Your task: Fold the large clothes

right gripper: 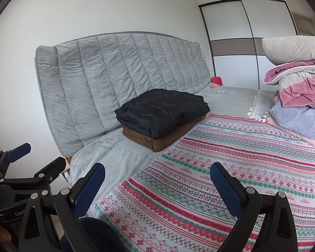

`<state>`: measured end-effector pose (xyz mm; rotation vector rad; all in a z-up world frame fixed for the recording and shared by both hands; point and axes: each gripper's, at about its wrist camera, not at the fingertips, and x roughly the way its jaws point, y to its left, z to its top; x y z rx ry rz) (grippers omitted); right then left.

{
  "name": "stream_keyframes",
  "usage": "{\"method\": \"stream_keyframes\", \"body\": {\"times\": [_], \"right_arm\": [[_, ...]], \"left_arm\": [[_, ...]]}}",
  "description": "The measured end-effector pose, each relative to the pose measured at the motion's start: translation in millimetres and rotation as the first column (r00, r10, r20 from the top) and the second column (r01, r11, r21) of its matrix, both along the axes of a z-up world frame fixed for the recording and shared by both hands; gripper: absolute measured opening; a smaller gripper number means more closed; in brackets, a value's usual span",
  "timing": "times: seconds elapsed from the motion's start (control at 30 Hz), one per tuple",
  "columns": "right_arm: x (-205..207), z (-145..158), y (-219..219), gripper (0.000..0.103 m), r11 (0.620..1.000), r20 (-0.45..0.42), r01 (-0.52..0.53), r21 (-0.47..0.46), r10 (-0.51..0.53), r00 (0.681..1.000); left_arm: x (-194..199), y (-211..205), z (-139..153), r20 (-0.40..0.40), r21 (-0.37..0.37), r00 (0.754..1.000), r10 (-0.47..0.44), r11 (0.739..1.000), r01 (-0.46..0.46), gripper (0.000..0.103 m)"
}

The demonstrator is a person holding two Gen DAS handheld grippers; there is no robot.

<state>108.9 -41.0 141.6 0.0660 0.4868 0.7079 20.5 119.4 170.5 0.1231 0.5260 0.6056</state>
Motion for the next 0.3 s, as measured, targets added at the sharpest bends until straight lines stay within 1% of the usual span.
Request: {"method": "stream_keyframes", "body": {"times": [0.3], "right_arm": [[0.2, -0.3, -0.8, 0.101, 1.000, -0.001, 0.001, -0.001, -0.001, 1.000]], "left_arm": [[1.5, 1.0, -3.3, -0.009, -0.001, 1.000, 0.003, 1.000, -0.003, 0.102]]}}
